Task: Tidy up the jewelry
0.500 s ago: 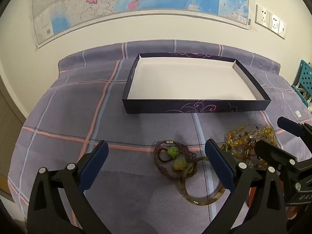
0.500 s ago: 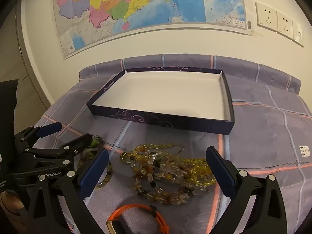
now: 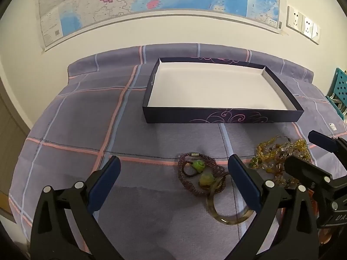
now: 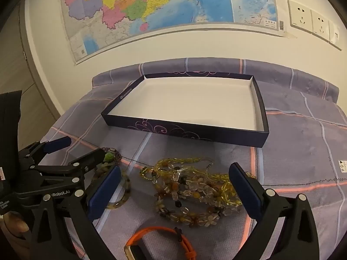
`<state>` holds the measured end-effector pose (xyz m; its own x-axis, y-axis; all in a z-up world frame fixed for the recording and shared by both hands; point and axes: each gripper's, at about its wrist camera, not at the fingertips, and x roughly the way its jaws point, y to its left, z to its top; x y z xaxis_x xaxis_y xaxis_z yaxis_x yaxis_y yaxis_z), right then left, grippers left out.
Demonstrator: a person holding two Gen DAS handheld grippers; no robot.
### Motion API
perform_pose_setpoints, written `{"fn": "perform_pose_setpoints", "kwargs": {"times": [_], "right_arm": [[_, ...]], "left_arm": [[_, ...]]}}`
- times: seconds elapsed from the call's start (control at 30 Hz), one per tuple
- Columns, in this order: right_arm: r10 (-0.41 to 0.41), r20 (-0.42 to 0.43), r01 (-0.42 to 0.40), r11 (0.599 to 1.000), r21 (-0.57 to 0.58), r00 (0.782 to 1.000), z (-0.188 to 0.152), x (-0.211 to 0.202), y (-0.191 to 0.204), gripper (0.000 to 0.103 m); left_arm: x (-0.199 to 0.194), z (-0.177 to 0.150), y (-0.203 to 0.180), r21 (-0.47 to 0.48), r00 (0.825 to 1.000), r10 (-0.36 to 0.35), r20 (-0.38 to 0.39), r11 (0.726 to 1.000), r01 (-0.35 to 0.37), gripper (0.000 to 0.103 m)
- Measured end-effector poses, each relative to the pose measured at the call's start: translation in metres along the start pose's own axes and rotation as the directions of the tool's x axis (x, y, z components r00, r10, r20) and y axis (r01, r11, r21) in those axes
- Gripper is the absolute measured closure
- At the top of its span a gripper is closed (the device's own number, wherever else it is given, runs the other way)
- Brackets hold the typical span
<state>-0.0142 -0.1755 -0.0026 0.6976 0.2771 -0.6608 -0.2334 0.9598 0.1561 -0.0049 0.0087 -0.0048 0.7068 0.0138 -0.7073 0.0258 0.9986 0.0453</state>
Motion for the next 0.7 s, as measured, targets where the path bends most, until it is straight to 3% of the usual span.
{"fn": "perform_pose_setpoints", "kwargs": {"times": [0.7], "right_arm": [[0.029,-0.017,-0.029,1.0,-0.001,0.999,0.0008,-0.0004,0.0002,0.007]], "left_arm": [[-0.0074,0.0028,0.0042,-0.004,1.0,0.013,0.016,1.0,-0.013,0.006]]}}
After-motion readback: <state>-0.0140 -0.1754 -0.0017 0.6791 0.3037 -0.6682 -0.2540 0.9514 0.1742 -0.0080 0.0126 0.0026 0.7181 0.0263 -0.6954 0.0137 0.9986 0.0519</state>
